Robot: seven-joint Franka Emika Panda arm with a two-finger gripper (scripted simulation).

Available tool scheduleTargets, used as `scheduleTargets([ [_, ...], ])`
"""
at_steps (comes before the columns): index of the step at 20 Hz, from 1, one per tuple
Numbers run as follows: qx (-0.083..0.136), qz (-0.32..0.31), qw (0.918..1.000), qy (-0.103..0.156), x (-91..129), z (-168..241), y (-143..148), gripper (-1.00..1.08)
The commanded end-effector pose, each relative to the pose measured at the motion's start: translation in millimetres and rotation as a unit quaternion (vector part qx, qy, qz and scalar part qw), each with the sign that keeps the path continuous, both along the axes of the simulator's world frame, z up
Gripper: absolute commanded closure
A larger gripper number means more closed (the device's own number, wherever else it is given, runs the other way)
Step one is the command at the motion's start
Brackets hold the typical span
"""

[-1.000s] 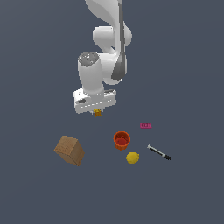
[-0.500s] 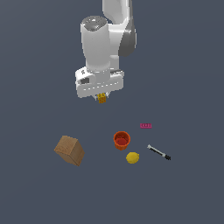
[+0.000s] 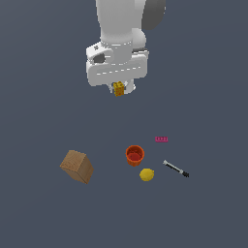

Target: Pick up a designated object from a clutter of objects.

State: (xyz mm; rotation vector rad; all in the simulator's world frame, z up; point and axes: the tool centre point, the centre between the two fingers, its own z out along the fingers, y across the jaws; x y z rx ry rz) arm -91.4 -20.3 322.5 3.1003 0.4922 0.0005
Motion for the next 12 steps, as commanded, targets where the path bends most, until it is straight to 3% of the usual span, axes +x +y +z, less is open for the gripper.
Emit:
scheduleTargets([
  [1, 0.000, 0.000, 1.0000, 0.000, -2.0, 20.4, 6.5, 1.08],
  [12, 0.001, 0.000, 1.0000, 0.000, -3.6, 72.0, 22.7, 1.08],
])
